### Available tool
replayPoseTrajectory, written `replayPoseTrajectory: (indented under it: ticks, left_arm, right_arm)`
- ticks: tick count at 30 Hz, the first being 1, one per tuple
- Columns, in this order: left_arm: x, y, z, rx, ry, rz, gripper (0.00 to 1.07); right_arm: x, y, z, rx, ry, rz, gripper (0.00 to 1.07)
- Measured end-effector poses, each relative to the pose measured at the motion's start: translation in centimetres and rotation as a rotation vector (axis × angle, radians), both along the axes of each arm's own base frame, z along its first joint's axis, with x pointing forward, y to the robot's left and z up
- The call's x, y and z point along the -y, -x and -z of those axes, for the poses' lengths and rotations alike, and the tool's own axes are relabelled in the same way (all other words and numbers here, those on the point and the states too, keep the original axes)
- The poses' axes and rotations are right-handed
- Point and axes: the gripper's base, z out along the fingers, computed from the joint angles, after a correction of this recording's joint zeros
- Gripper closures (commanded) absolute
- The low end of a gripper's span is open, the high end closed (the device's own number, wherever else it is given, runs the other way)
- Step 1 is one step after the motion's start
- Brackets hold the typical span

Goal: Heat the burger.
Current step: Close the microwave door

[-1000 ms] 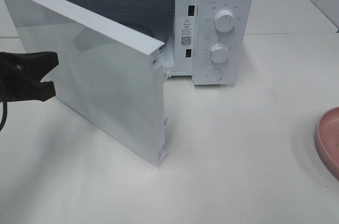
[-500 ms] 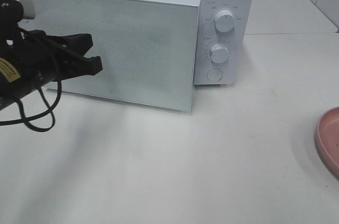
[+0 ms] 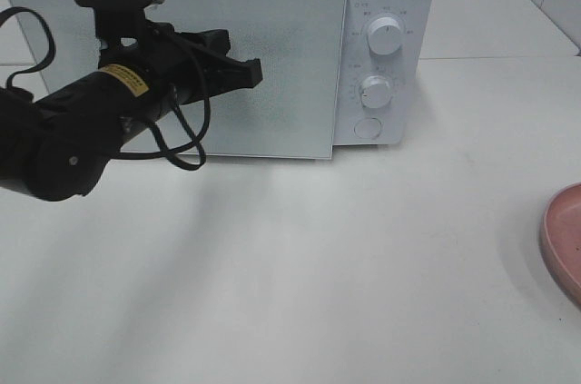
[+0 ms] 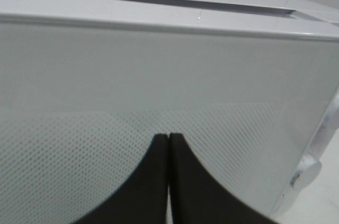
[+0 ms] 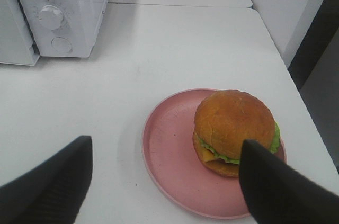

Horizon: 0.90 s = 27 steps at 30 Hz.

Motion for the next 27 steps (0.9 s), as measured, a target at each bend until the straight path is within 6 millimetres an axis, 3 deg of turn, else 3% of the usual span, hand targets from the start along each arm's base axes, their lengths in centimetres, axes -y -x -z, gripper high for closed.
replayPoseTrajectory:
  ticks: [3, 8, 27]
  left_arm:
    - [0.3, -0.4, 0.1, -0.002, 0.006, -0.005, 1.07]
    - [2.9, -1.6, 0.8, -0.031, -0.006, 0.038, 1.07]
    - [5.0, -3.3, 0.0, 0.04, -0.113, 0.04, 1.07]
  right_arm:
    - [0.0, 0.0, 0.0, 0.0, 0.0, 0.0, 0.35]
    - [0.0, 0.0, 0.0, 0.0, 0.0, 0.0, 0.36]
    - [0.0, 0.0, 0.0, 0.0, 0.0, 0.0, 0.36]
